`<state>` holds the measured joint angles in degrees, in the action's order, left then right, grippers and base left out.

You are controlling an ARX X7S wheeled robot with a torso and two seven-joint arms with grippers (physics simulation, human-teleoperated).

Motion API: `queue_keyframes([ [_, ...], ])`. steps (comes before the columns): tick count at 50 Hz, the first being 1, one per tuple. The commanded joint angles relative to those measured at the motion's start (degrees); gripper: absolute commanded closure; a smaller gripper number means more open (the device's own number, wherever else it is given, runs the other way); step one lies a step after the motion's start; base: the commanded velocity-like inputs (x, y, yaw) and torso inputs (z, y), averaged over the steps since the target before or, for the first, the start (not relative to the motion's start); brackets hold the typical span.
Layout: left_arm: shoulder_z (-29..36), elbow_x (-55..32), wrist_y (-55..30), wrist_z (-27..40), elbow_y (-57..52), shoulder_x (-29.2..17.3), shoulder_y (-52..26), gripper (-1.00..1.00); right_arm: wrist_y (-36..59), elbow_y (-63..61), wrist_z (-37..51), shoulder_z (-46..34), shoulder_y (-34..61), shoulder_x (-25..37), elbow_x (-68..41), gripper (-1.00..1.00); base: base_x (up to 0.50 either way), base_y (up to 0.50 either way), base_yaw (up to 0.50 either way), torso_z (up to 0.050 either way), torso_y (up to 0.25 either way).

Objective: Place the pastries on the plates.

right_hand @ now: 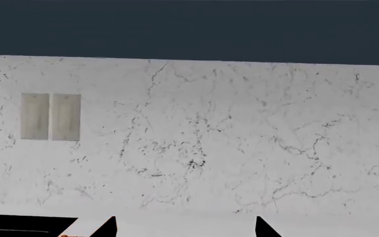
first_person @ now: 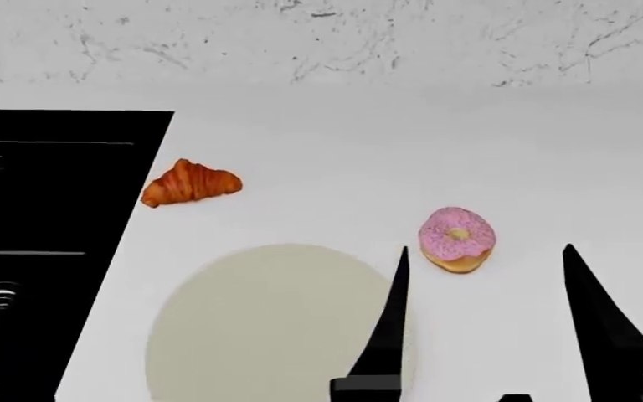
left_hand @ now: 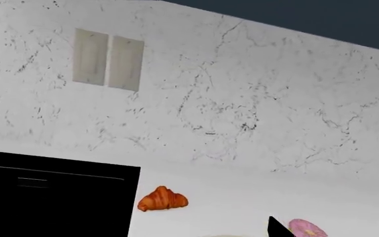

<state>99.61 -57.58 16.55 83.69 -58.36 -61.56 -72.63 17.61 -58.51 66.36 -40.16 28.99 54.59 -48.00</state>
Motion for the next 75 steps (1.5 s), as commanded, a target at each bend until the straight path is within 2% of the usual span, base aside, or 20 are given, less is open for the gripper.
queue_keyframes([
  [1, 0.92, 0.53, 0.4, 0.34, 0.37, -0.17, -0.36, -1.0, -1.03, 0.25, 0.6, -1.0, 0.19, 0.57, 0.28, -1.0, 0.39, -0.05, 0.0, 0.0, 0.0],
  [46, 0.65, 0.36, -0.3, 1.16, -0.2, -1.19, -0.46, -1.0, -1.38, 0.61, 1.11, -3.27, 0.86, 1.28, -0.13, -1.0, 0.28, -0.05, 0.0, 0.0, 0.001],
  [50, 0.76, 0.22, -0.59, 1.26, -0.41, -1.14, -0.55, -1.0, -2.06, 1.06, 1.17, -2.71, 0.91, 2.33, -3.49, -1.0, 0.0, 0.0, 0.0, 0.0, 0.0],
  [54, 0.97, 0.17, -0.83, 1.38, -0.7, -1.22, -0.77, -1.0, -1.8, 2.15, 0.95, -0.84, 3.67, 6.02, -14.09, -1.0, 0.0, 0.0, 0.0, 0.0, 0.0],
  [58, 1.1, -0.05, -1.25, 2.13, -1.13, -0.77, -1.26, -1.0, -4.97, 5.22, -1.44, 0.13, 1.9, 8.74, -18.75, -1.0, 0.0, 0.0, 0.0, 0.0, 0.0],
  [67, 2.34, 0.65, -0.95, 3.27, -1.43, -0.02, -1.8, -1.0, -9.03, 14.04, -12.43, 1.45, 0.16, 13.73, -29.46, -1.0, 0.0, 0.0, 0.0, 0.0, 0.0],
  [75, 3.03, 0.15, -1.17, 4.09, -1.29, 1.12, -2.91, -1.0, -9.02, 20.46, -18.47, 0.93, -0.89, 14.69, -34.0, -1.0, 0.0, 0.0, 0.0, 0.0, 0.0],
])
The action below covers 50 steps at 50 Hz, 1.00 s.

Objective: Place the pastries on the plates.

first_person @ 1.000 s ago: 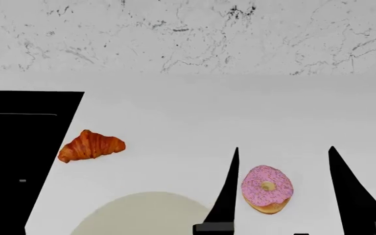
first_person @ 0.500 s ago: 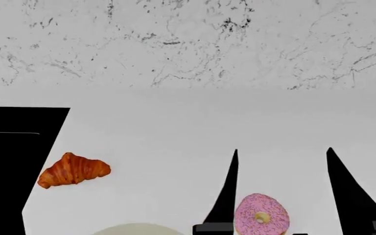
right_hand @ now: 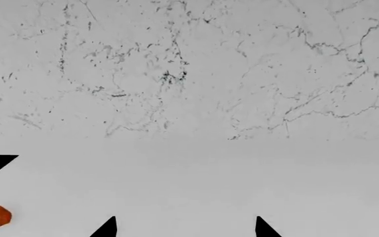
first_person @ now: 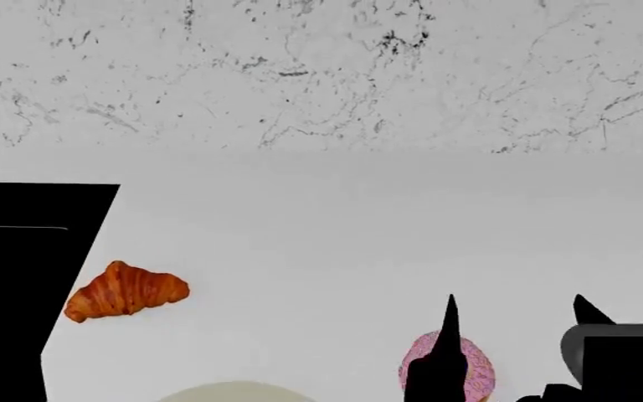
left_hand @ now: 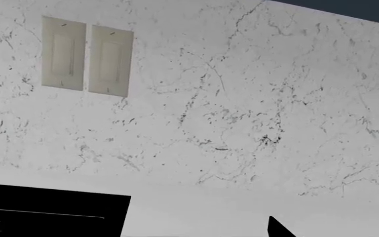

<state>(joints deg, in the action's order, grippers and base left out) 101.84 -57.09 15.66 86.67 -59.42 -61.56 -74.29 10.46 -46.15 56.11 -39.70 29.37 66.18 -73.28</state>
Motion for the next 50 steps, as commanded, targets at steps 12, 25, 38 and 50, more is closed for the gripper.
queue_keyframes([
  [12, 1.45, 0.33, 0.43, 0.9, -0.03, 0.75, -0.62, -1.0, -0.24, 13.1, -13.83, 0.27, -0.12, 1.93, -14.28, -1.0, 0.0, 0.0, 0.0, 0.0, 0.0],
  [25, 4.28, 1.81, 1.22, 1.68, -0.22, 1.05, -1.19, -1.0, -0.19, 14.31, -16.33, -0.19, -1.02, 1.12, -17.07, -1.0, 0.0, 0.0, 0.0, 0.0, 0.0],
  [38, 6.29, 2.31, 2.24, 1.99, -0.33, 0.99, -2.61, -1.0, 4.06, 18.15, -16.73, -1.15, 2.2, -1.14, -18.35, -1.0, 0.0, 0.0, 0.0, 0.0, 0.0],
  [50, 7.26, 2.02, 2.5, 2.66, -0.34, 1.79, -3.81, -1.0, 7.44, 24.37, -20.29, -2.22, 4.63, -3.77, -20.07, -1.0, 0.0, 0.0, 0.0, 0.0, 0.0],
])
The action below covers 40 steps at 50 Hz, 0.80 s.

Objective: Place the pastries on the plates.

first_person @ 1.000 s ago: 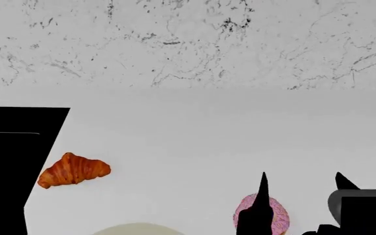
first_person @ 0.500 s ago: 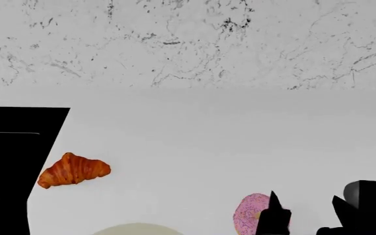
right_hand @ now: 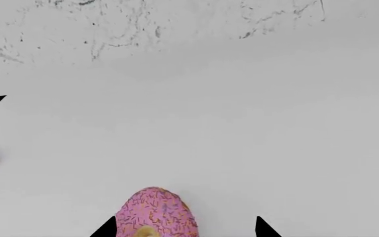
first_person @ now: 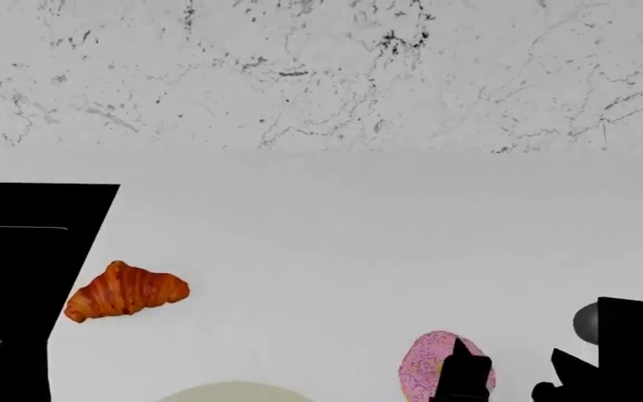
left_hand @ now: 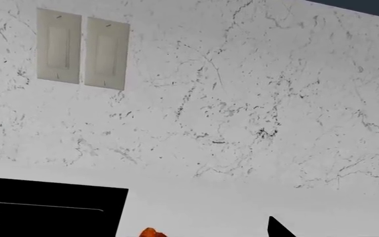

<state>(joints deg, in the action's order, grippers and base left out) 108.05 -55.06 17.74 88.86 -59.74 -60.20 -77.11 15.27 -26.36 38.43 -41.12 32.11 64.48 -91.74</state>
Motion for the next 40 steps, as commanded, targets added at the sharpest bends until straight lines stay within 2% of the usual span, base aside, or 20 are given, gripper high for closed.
queue_keyframes([
  [1, 1.02, -0.12, 0.42, 0.49, -0.03, 0.5, -1.1, -1.0, 3.04, 4.91, -2.7, -0.96, 2.17, -2.31, -1.65, -1.0, 0.0, 0.0, 0.0, 0.0, 0.0],
  [28, 1.08, 0.24, 0.2, 0.74, -0.13, 0.82, -0.41, -1.0, 5.3, 8.34, -4.78, -3.2, 2.6, -6.09, -0.22, -1.0, 0.0, 0.0, 0.0, 0.0, 0.0],
  [40, 0.31, 0.83, -0.15, 0.51, 0.03, 0.97, 1.31, -1.0, 8.9, 10.35, -4.17, -4.27, 7.23, -9.52, 0.52, -1.0, 0.0, 0.0, 0.0, 0.0, 0.0],
])
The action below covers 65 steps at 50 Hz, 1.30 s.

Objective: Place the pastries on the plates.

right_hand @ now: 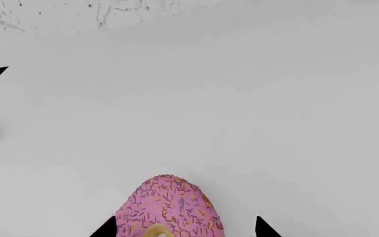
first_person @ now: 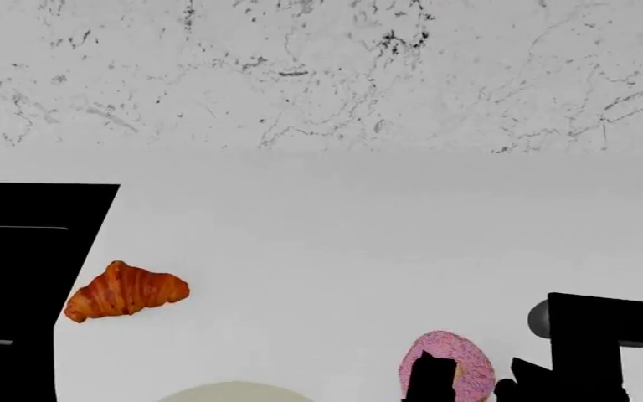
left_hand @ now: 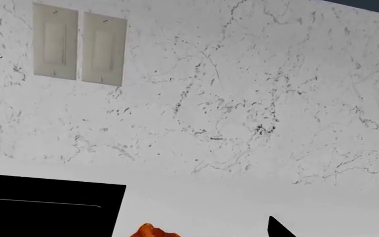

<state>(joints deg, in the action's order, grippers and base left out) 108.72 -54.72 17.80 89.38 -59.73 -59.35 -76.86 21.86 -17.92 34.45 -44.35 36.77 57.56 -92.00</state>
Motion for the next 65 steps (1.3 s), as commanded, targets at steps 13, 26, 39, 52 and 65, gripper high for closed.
queue_keyframes([
  [13, 1.08, 0.75, 0.43, 0.2, -0.14, 0.09, 0.05, -1.0, 1.86, 2.99, -0.83, -2.03, 0.5, -3.02, 1.7, -1.0, 0.0, 0.0, 0.0, 0.0, 0.0],
  [26, 2.42, 0.59, 1.14, 0.43, -0.2, 0.05, -1.47, -1.0, 2.05, 4.44, -3.75, -3.12, -1.1, -4.19, 1.39, 1.0, 0.0, 0.0, 0.0, 0.0, 0.0],
  [39, 2.02, 0.54, 1.05, 0.26, -0.12, -0.16, -1.1, -1.0, 1.38, -3.16, -0.17, 0.31, 0.86, -0.54, -2.61, 1.0, 0.0, 0.0, 0.0, 0.0, -0.002],
  [52, 1.84, 0.55, 1.04, 0.32, -0.16, -0.35, -1.14, -1.0, 3.64, -13.49, 4.99, 4.55, 8.35, 2.89, -8.87, 1.0, 0.0, 0.0, 0.0, 0.0, 0.0],
  [65, 2.27, 0.2, 1.28, 0.41, -0.2, -0.39, -2.1, -1.0, 0.75, -21.01, 6.25, 7.83, 9.33, 4.19, -14.01, 1.0, 0.0, 0.0, 0.0, 0.0, 0.0],
])
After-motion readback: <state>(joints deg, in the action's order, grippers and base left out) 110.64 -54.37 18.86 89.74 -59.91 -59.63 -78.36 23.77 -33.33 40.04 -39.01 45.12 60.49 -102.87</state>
